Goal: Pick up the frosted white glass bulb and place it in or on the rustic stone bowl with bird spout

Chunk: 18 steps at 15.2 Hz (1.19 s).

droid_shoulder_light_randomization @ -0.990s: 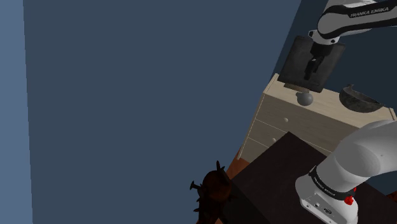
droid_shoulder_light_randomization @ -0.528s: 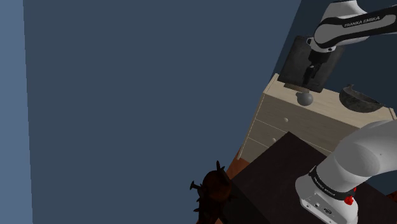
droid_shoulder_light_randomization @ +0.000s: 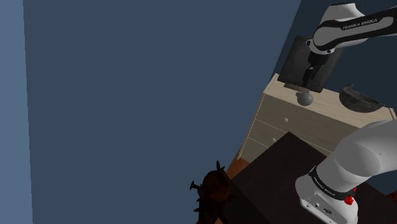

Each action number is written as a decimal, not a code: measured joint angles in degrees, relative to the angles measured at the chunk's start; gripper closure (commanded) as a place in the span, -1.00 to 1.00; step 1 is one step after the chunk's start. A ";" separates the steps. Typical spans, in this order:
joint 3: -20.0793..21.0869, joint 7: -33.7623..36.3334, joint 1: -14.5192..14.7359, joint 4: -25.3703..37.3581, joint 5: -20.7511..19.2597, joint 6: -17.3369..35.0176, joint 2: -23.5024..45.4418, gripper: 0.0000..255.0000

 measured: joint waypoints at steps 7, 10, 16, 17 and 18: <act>0.00 0.00 0.00 0.00 0.00 0.00 0.00 1.00; 0.00 0.00 0.00 0.00 0.00 0.00 0.00 -1.00; 2.83 15.50 -5.00 -9.77 1.51 1.12 -9.80 -1.00; 3.67 19.18 -6.17 -12.19 2.01 1.62 -12.06 -1.00; 4.09 21.22 -6.81 -13.61 2.25 2.12 -13.16 -1.00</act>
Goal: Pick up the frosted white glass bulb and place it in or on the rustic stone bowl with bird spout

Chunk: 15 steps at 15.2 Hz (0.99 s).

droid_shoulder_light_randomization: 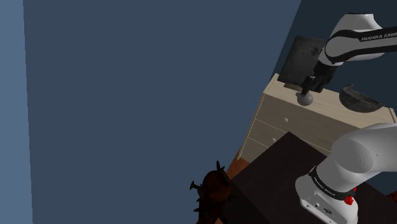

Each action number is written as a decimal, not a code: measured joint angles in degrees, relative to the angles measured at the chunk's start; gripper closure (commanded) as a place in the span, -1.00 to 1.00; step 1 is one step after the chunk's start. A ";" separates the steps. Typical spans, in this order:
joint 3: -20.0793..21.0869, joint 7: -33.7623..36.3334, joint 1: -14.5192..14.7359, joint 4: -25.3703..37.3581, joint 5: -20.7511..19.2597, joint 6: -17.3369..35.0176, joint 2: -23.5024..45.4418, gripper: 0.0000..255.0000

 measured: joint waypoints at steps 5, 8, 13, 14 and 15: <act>-0.55 2.13 -0.60 -3.06 -0.25 4.34 1.14 -1.00; -1.11 2.19 -0.67 -4.15 -0.59 6.52 2.20 -1.00; -1.26 2.12 -0.73 -4.33 -0.68 6.90 2.36 -1.00; -1.26 2.12 -0.73 -4.33 -0.68 6.90 2.36 1.00; -1.26 2.12 -0.74 -4.32 -0.69 6.90 2.36 1.00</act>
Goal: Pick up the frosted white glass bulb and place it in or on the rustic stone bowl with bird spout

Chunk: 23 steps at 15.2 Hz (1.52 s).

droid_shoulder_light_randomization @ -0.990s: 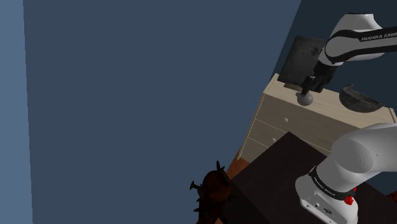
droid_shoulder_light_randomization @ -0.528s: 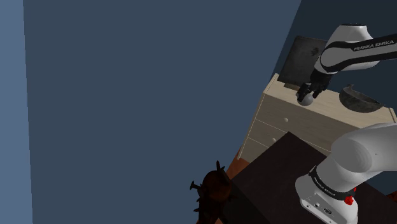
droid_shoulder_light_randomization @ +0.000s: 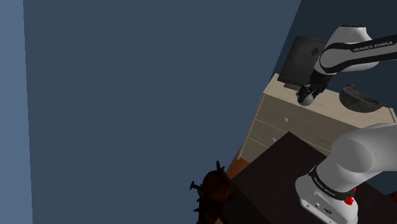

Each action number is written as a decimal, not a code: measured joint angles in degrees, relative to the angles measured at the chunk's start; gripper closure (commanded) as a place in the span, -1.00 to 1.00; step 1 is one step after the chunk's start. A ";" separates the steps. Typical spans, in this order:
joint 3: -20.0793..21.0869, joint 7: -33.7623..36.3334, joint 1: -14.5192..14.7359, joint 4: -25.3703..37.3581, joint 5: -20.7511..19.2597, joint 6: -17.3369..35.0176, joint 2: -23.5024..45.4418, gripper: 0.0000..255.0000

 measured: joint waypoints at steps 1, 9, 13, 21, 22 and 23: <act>0.00 0.00 0.00 -0.01 0.00 -0.01 0.00 1.00; 0.00 0.00 0.00 -0.02 0.00 0.00 0.01 1.00; 0.58 -0.15 0.06 1.47 0.43 -2.69 -1.23 1.00; 2.27 -0.49 0.25 5.84 1.63 -10.09 -4.29 1.00; 2.47 -0.50 0.30 6.35 1.78 -10.88 -4.55 1.00; 2.62 -0.62 0.30 6.99 1.90 -11.77 -4.82 1.00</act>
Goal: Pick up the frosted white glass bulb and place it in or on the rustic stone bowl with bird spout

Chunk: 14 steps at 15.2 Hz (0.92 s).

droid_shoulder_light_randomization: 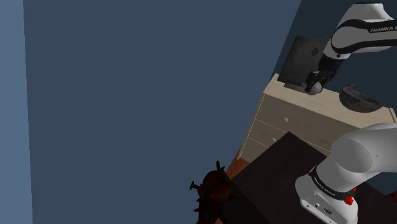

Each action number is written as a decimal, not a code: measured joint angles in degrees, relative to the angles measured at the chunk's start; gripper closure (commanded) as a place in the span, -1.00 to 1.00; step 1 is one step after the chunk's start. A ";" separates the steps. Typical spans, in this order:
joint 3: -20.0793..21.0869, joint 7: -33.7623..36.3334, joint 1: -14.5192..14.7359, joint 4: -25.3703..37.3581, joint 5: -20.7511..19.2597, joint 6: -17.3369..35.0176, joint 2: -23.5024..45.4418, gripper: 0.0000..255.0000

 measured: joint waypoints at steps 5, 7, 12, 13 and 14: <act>0.96 -0.16 0.35 3.46 0.86 -4.15 -0.70 1.00; 1.28 -0.29 0.45 4.88 1.15 -5.79 -0.92 1.00; 2.00 -0.60 0.67 8.33 1.78 -9.55 -1.24 1.00; 2.14 -0.61 0.84 9.36 2.00 -10.24 -0.88 1.00; 2.32 -0.64 0.85 9.92 2.10 -11.01 -1.09 1.00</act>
